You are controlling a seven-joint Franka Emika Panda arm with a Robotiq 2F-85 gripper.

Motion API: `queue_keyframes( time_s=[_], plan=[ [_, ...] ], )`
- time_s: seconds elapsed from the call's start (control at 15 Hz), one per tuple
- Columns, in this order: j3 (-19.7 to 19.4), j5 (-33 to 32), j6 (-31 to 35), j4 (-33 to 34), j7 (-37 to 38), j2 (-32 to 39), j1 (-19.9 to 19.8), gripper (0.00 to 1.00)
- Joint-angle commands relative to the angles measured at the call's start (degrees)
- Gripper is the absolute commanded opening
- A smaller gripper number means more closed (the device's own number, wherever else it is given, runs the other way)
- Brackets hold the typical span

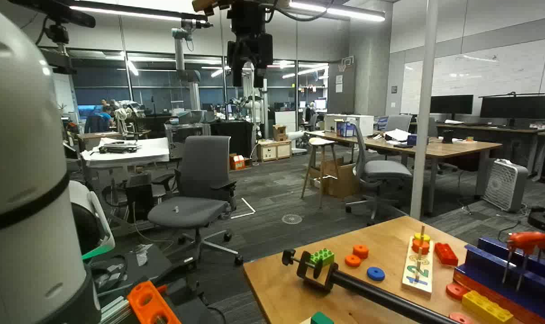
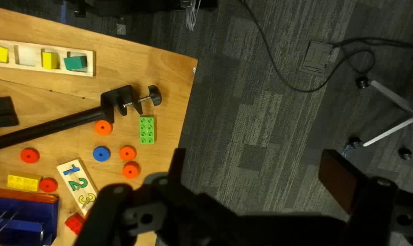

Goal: Put the blue circle on the wooden object.

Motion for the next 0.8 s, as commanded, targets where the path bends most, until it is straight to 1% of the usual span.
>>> queue_keyframes(
  time_s=[0.0,0.4,0.53,0.73],
  plan=[
    [-0.15,-0.08,-0.11,0.32,0.06,0.03,0.14,1.0],
    [-0.26,-0.57,-0.71,0.72,-0.63,0.06,0.1,1.0],
    [-0.08,-3.48,-0.1,-0.97,-1.05,0.41,-0.59,1.0],
    [-1.33,-7.26,4.16,-5.63,-4.05,0.93,-1.24,1.0]
  ],
)
